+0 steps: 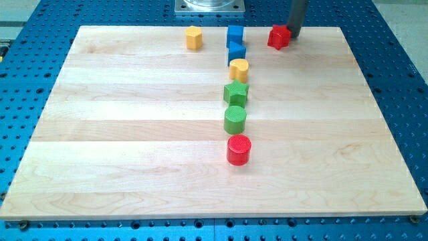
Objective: Push the red star to the right
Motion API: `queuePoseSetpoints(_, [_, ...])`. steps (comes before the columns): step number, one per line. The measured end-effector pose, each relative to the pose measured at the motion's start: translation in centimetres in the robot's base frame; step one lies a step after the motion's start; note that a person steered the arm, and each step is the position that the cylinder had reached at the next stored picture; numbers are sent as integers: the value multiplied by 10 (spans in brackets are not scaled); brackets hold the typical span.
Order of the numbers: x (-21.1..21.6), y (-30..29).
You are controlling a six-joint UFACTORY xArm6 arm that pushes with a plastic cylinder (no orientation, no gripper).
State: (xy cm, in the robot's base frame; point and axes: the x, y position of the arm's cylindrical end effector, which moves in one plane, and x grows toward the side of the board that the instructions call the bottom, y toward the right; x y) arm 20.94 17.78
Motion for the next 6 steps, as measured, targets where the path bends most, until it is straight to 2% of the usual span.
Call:
queuePoseSetpoints(2, [6, -68])
queuePoseSetpoints(3, [25, -101])
queuePoseSetpoints(4, [61, -106])
queuePoseSetpoints(5, [66, -125])
queuePoseSetpoints(6, [47, -63])
